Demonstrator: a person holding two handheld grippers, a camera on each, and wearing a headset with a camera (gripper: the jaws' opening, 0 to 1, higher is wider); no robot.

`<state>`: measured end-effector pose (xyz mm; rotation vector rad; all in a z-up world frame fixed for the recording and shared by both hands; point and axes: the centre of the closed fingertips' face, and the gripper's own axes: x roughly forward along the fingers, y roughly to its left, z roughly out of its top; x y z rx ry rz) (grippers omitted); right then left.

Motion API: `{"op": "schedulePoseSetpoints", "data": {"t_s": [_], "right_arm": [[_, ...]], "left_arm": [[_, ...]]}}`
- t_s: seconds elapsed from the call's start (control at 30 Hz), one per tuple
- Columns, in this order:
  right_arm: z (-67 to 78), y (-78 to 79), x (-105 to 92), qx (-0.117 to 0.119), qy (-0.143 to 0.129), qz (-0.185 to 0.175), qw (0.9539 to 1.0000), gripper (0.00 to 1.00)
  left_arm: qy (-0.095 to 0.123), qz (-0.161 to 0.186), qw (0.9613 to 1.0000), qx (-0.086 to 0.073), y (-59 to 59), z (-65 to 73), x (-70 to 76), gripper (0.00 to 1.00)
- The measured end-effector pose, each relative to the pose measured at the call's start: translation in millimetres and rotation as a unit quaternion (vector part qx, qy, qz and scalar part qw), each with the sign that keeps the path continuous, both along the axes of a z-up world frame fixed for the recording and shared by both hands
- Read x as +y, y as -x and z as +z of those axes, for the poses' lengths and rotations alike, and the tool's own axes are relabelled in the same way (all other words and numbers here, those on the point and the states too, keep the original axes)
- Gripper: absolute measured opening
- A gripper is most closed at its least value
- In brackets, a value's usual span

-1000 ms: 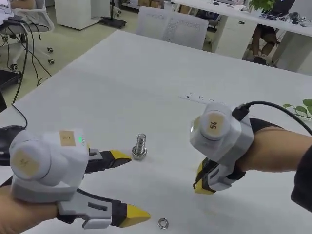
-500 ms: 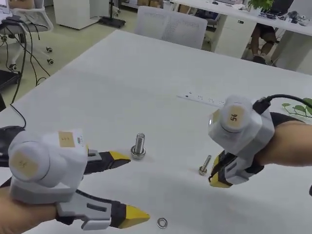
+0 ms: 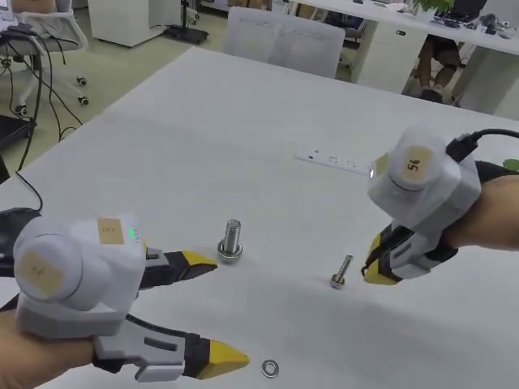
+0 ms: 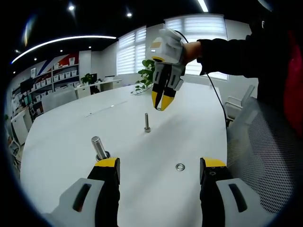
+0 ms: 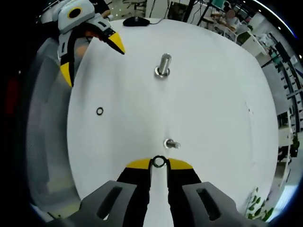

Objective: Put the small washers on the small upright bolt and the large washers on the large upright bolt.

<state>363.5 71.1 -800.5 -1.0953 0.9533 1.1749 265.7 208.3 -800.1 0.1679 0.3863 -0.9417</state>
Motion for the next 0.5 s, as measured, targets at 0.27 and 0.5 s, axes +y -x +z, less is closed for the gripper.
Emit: {"op": "schedulePoseSetpoints", "data": {"t_s": [0.27, 0.5], "right_arm": [[8.1, -4.0, 7.0, -0.009, -0.006, 0.002, 0.9999, 0.13], [9.9, -9.5, 14.4, -0.012, -0.008, 0.007, 0.9999, 0.13]], "left_arm": [[0.000, 0.001, 1.0000, 0.002, 2.2, -0.9, 0.4, 0.68], [0.000, 0.000, 1.0000, 0.004, 3.2, -1.4, 0.1, 0.67]]}}
